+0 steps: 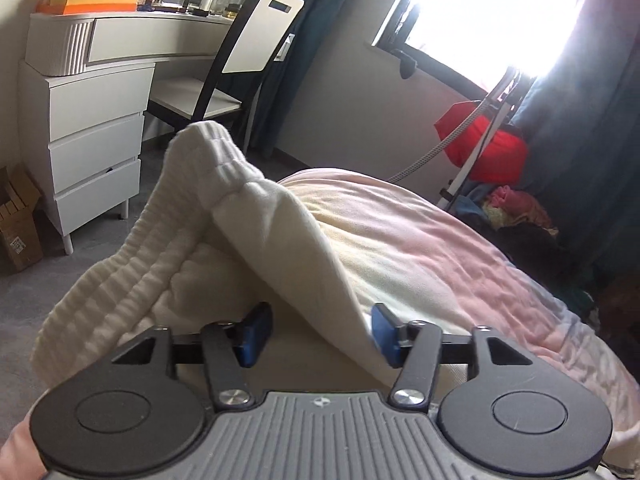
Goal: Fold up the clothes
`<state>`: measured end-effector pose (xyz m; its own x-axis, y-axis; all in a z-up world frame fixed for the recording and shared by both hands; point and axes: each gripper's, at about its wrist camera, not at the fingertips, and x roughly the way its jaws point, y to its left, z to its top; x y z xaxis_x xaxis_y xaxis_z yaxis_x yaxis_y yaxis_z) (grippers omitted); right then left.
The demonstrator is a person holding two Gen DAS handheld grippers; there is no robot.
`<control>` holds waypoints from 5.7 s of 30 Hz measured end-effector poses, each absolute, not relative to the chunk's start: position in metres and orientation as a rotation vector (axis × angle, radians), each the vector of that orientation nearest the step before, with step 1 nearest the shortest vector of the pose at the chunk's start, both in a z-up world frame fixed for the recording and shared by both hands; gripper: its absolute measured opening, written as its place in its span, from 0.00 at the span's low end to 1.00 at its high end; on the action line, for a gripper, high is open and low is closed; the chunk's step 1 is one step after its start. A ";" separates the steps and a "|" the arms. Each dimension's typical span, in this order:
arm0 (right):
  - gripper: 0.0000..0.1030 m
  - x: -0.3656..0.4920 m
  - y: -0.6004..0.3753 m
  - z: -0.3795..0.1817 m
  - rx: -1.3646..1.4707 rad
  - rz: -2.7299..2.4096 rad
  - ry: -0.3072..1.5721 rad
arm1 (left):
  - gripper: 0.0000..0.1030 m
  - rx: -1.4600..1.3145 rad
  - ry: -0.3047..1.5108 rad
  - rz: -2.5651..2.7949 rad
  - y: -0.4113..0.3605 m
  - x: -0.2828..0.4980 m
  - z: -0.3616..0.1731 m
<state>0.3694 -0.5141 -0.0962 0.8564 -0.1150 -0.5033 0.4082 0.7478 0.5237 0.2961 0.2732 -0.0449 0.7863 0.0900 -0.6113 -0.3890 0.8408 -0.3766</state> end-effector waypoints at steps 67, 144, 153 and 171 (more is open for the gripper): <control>0.11 0.124 -0.536 -0.162 1.239 -0.311 0.449 | 0.56 -0.466 0.905 0.228 0.280 -0.052 -0.003; 0.14 0.095 -0.118 -0.152 -0.827 0.298 0.263 | 0.80 -0.242 0.592 0.172 0.092 0.102 -0.026; 0.14 0.092 -0.116 -0.134 -0.770 0.346 0.277 | 0.80 -0.282 0.599 0.049 0.081 0.100 -0.028; 0.83 0.047 -0.167 -0.043 -0.015 0.454 0.522 | 0.80 -0.119 0.494 -0.012 0.046 0.032 -0.017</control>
<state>0.0466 -0.1671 -0.0425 0.7698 0.4152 -0.4848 -0.4227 0.9007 0.1003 0.0319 0.0459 -0.0174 0.8807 -0.0406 -0.4720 -0.0169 0.9930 -0.1170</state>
